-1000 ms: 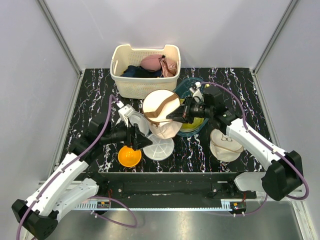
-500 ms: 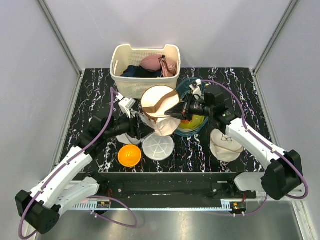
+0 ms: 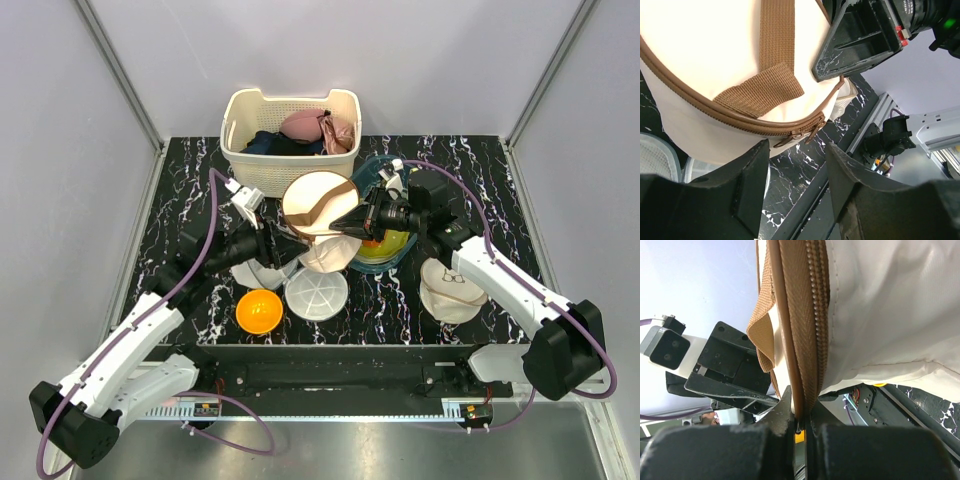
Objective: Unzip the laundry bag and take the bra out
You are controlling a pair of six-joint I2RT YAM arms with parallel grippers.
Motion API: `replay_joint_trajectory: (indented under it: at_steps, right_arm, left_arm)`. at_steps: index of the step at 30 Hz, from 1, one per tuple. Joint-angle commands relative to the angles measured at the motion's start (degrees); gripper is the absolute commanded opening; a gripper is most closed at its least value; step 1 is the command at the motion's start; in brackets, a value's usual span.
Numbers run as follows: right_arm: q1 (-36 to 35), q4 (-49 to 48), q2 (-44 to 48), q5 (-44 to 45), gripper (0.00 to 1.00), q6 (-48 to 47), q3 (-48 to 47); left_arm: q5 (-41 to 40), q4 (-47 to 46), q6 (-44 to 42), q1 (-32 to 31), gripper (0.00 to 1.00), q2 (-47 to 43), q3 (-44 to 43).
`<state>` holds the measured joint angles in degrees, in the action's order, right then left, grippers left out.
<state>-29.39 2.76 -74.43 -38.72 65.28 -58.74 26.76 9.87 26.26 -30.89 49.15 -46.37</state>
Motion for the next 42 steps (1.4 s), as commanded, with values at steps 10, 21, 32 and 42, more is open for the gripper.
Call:
replay_joint_trajectory:
  at_steps: [10, 21, 32, 42]
  right_arm:
    - [0.38, -6.46, 2.54, -2.32, 0.00, 1.34, 0.47]
    - [0.38, -6.90, 2.71, -2.24, 0.00, 1.17, 1.70]
    - [0.38, -7.25, 2.54, -2.50, 0.00, 1.17, 1.61]
    - [0.38, -7.86, 2.63, -2.59, 0.00, 1.43, 2.49]
  left_arm:
    - [1.19, -6.35, 2.74, -0.13, 0.27, 0.42, -0.74]
    - [-0.92, -4.77, 4.15, -0.13, 0.05, 2.53, -1.88]
    - [-0.84, -6.00, 5.29, -0.13, 0.24, 2.62, -1.36]
    - [-3.91, -4.70, 6.17, -0.13, 0.00, 2.62, -1.62]
